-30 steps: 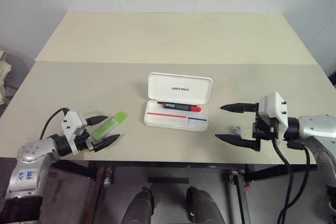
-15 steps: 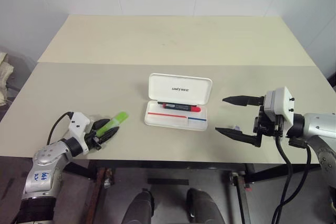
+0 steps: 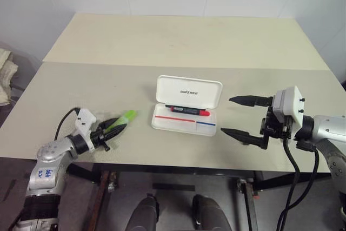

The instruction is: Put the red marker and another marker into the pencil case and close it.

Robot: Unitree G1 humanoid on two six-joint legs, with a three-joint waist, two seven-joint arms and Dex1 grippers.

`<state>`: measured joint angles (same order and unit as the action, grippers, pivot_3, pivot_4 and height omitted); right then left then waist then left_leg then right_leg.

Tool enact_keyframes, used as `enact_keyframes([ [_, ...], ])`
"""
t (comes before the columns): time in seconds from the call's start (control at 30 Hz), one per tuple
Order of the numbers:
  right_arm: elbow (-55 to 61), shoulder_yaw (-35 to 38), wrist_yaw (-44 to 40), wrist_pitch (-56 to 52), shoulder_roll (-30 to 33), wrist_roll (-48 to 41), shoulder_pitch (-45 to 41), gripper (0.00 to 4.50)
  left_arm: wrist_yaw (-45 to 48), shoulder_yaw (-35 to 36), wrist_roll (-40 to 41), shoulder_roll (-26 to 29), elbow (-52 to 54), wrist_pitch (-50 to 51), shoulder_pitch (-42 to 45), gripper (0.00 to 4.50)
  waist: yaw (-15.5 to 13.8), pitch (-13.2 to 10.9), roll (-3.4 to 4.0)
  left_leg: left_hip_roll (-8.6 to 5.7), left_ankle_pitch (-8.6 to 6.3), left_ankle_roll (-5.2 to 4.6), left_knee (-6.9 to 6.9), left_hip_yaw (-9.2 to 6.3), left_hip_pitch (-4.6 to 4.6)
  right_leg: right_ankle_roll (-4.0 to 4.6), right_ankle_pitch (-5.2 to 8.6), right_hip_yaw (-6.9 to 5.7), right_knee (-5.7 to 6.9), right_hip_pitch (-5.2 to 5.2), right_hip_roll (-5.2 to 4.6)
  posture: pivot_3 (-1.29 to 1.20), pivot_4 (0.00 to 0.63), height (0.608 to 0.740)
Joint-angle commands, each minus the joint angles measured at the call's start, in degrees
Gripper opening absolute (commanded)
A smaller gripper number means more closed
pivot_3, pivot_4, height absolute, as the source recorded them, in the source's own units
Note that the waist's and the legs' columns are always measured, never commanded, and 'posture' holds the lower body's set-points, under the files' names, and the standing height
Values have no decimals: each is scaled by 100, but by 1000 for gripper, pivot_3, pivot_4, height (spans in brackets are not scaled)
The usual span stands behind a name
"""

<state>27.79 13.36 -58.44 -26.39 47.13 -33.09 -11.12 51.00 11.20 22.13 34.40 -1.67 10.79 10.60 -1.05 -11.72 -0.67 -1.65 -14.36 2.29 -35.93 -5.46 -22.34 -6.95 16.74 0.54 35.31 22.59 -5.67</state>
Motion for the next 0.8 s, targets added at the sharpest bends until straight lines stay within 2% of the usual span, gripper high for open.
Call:
enact_keyframes([
  [0.03,232,44,112,66,26,-42,39,4500,367,-97,183,125,302,-72,286,1094,-19,0,0,0,0,1,1,0,0,5,3,0,-2,0,0,0,150,740],
  [0.2,325,100,273,73,0,-45,218,4500,1151,-845,-47,211,221,-237,1100,1094,-28,0,0,-2,-2,-1,4,1,-3,3,2,-3,-7,0,3,0,150,740],
  [0.33,413,165,379,71,12,-44,366,4500,1551,-1323,-210,77,-172,-440,1700,1094,-34,-1,0,-5,-7,-6,3,0,-8,-3,-1,-5,-11,1,3,0,150,740],
  [0.5,695,321,636,16,-18,-78,639,4500,1965,-1899,-632,-339,-1190,-1016,2546,1094,-30,-1,-1,-6,-10,-11,2,1,-9,-10,-3,-6,-15,0,8,0,150,740],
  [0.8,1270,600,1192,-124,-109,-188,1147,4500,2497,-2342,-1165,-731,-2654,-2026,3312,1094,-23,-3,-5,-8,-15,-19,-3,5,-12,-19,-5,-3,-17,0,9,0,150,740],
])
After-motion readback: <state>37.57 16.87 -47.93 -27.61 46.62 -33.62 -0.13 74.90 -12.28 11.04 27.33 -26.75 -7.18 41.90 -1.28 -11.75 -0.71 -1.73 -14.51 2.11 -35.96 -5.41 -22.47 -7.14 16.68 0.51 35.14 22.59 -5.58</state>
